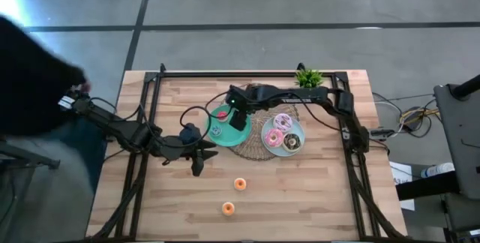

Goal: Pick & Place donuts
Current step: Put the small red donut on the green plate

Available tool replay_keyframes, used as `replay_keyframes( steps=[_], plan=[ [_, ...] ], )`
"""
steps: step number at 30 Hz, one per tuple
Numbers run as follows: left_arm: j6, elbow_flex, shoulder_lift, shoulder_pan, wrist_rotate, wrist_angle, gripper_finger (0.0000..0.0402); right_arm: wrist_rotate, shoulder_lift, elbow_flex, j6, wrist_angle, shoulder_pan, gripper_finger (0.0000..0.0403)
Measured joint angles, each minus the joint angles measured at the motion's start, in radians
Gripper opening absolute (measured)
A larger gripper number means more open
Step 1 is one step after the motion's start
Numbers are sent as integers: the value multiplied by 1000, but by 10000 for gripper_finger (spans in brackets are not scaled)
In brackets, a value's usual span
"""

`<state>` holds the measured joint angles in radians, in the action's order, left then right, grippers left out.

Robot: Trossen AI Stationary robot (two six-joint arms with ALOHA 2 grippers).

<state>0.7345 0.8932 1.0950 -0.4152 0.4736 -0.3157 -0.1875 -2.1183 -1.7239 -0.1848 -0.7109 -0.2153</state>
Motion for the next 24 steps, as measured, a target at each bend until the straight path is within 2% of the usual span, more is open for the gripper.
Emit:
replay_keyframes(
  steps=[4, 8, 12, 17, 24],
  plan=[
    [1, 0, 0, 0, 0, 0, 124, 0, 73, 31, 67, -25, 27, 200],
    [5, 1, -1, 0, 0, -1, 124, 1, 195, 119, 178, 0, 89, 200],
    [19, 4, -8, 0, 0, 2, 124, 21, 356, 270, 196, 61, 157, 201],
    [27, 3, -14, 0, 18, 8, 124, 83, 534, 494, 137, 177, 256, 201],
    [27, 3, -11, 1, 50, 7, 124, 92, 575, 665, 175, 338, 429, 201]
  ],
)
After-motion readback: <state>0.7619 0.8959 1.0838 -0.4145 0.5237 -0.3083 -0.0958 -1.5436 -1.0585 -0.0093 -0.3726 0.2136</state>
